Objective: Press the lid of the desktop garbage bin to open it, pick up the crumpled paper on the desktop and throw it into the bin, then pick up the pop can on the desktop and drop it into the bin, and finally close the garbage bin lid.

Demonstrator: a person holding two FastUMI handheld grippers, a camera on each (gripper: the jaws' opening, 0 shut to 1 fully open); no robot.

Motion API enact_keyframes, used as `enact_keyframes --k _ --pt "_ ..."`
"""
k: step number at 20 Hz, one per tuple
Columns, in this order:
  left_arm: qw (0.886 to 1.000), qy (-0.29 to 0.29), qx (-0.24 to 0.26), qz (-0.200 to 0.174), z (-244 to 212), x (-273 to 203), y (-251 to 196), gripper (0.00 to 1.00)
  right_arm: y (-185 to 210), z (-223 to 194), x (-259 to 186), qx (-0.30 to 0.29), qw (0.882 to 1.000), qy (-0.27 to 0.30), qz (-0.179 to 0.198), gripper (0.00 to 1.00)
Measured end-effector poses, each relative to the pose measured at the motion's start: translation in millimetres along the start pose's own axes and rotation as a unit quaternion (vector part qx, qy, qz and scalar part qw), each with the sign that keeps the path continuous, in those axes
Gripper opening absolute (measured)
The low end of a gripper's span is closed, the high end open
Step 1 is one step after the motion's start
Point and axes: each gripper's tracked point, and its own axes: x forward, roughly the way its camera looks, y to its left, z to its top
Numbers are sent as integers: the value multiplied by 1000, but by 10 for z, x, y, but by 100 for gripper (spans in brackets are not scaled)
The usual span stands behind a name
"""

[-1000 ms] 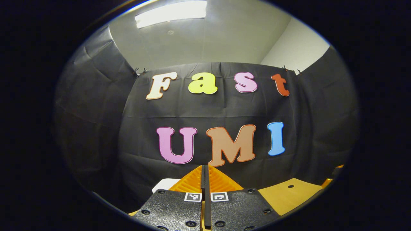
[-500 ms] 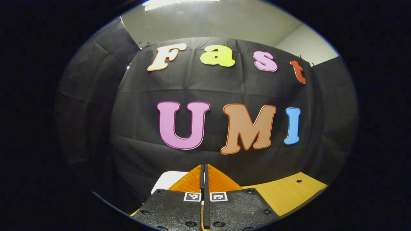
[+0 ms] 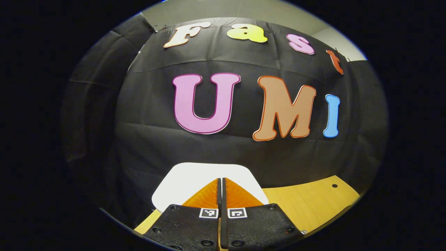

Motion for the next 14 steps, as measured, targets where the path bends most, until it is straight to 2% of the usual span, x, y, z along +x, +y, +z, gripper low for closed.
enact_keyframes --k 4,5,7,10,14 --pt "1000 22 9 5 -272 67 42 0 -9 -36 -16 -9 1000 8 1 96" --pt "1000 2 19 6 -239 96 50 0 -6 -45 -18 -11 1000 10 3 93" --pt "1000 6 10 15 -329 76 63 0 4 -69 -31 -15 1000 16 7 95" --pt "999 -19 -28 16 -269 76 70 0 23 -101 -77 -20 999 26 19 96" --pt "996 -79 10 27 121 -95 54 0 112 -56 -22 0 1000 13 28 96"
